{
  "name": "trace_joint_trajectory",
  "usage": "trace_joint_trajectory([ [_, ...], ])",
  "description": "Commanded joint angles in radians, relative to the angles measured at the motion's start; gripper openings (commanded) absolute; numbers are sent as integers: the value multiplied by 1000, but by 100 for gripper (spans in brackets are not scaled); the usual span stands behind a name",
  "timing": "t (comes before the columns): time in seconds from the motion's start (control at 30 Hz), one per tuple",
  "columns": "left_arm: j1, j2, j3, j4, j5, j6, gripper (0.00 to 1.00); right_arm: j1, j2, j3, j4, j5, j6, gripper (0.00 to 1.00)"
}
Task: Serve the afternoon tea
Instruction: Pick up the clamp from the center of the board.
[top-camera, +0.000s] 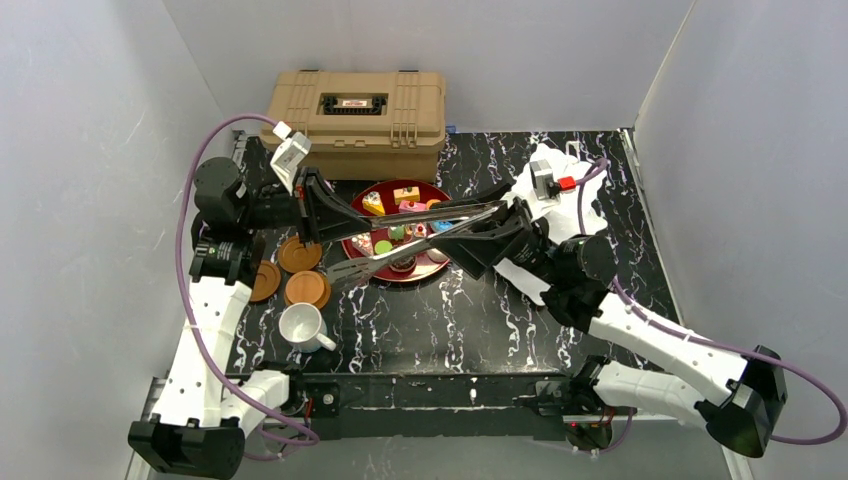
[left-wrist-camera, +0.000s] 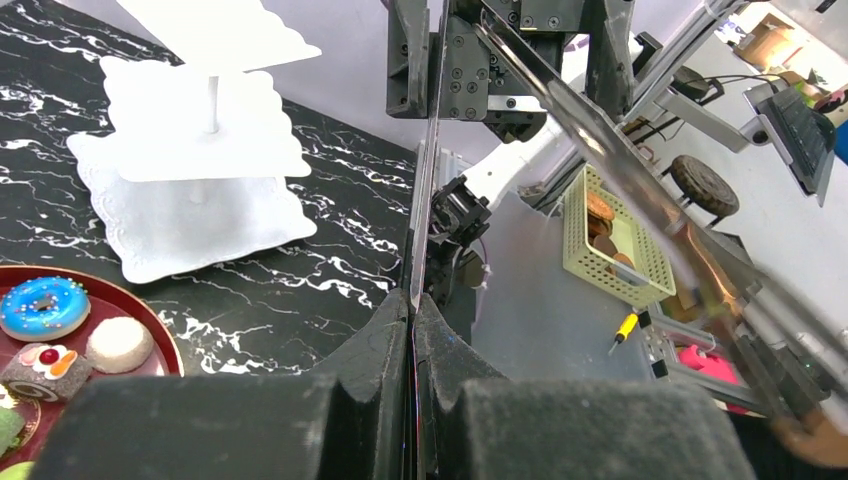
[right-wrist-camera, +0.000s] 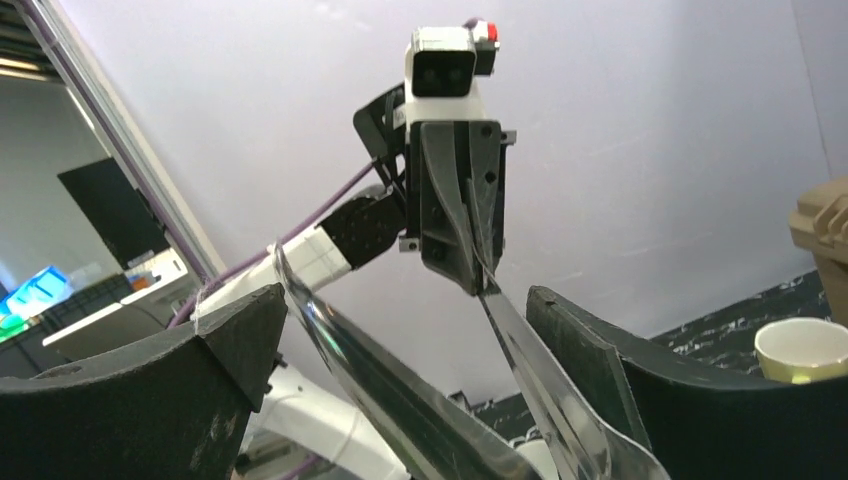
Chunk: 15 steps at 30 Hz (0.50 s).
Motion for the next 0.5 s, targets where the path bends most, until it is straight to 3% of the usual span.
trace_joint_trajectory([
  [0.0,-2,-24,-17,26,-3,-14,0,6,18,13,180,58,15,98],
  [0.2,-2,-29,-30,26,-1,-14,0,7,55,52,180,31,12,96],
  [0.47,-2,-22,-29,11,5,-24,0,6,50,77,133,-18,7,76],
])
